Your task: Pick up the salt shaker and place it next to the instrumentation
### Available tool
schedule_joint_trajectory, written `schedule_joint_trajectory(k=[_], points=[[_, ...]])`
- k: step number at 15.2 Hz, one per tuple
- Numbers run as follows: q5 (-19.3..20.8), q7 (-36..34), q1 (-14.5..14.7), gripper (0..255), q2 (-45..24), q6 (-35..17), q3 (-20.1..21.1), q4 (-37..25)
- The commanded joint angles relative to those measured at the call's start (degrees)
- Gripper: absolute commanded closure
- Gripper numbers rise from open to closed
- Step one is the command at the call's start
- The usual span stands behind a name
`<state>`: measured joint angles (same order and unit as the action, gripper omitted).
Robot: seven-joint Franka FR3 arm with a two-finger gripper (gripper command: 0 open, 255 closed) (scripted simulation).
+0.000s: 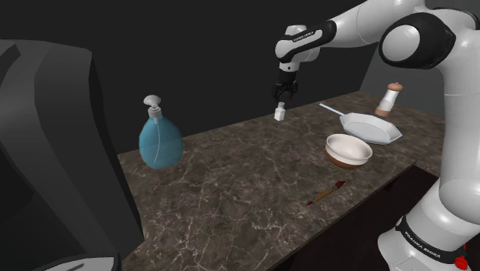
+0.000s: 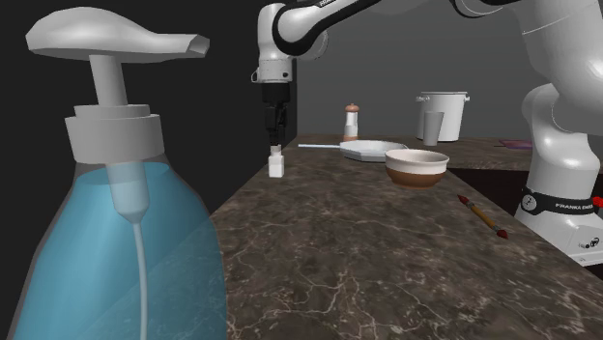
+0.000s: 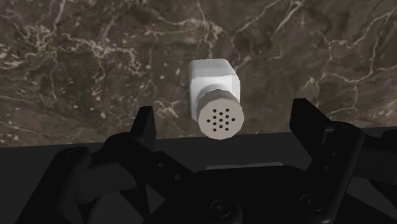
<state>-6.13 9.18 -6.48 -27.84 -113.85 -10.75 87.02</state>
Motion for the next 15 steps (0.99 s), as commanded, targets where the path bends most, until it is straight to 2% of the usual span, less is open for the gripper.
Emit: schedule_joint_trajectory(k=[1, 10, 11, 15], points=[[-0.1, 0.1, 0.0, 0, -0.4, -1.4, 0.1, 1.0], [-0.2, 0.2, 0.0, 0, -0.6, -1.8, 0.1, 1.2], [-0.2, 0.2, 0.0, 255, -0.6, -1.8, 0.1, 1.2], [-0.2, 0.2, 0.0, 255, -0.6, -1.8, 0.1, 1.2]])
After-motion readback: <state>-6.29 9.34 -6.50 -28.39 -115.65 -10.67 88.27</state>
